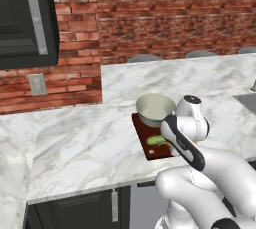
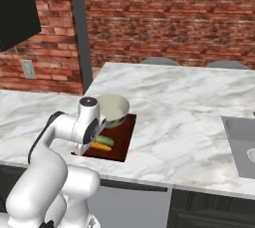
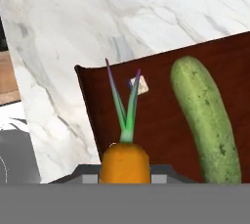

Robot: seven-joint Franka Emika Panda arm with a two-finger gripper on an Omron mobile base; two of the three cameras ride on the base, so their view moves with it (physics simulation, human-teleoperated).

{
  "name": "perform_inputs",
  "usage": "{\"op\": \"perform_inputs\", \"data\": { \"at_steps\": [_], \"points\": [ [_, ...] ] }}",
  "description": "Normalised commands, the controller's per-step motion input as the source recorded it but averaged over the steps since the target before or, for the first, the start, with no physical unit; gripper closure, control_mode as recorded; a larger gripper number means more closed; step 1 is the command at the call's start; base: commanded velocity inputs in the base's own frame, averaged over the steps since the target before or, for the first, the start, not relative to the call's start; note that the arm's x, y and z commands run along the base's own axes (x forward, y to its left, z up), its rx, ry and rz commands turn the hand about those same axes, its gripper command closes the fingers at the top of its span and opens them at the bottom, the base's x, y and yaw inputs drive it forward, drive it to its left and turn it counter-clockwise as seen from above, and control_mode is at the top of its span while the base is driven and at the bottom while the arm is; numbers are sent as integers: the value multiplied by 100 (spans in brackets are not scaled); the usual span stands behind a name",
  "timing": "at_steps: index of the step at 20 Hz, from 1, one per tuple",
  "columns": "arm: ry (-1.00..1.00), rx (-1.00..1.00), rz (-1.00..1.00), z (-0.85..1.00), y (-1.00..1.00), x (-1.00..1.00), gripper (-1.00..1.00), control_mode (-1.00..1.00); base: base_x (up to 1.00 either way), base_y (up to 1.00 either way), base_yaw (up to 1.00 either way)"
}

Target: Place the two vegetables and bowl onto the tray for setting up a vegetable dip station.

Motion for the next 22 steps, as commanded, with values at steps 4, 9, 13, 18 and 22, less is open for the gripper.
{"op": "perform_inputs", "data": {
  "at_steps": [4, 9, 13, 18, 22],
  "points": [
    [0, 1, 8, -26, 17, -16, 100, -100, 0, 0, 0],
    [-4, 1, 7, -21, 25, -9, 100, -100, 0, 0, 0],
    [0, 2, 3, -18, 18, -1, -100, -100, 0, 0, 0],
    [-1, 4, 0, -23, 2, 8, -100, -100, 0, 0, 0],
    [-3, 3, 2, -27, -5, 11, -100, -100, 0, 0, 0]
  ]
}}
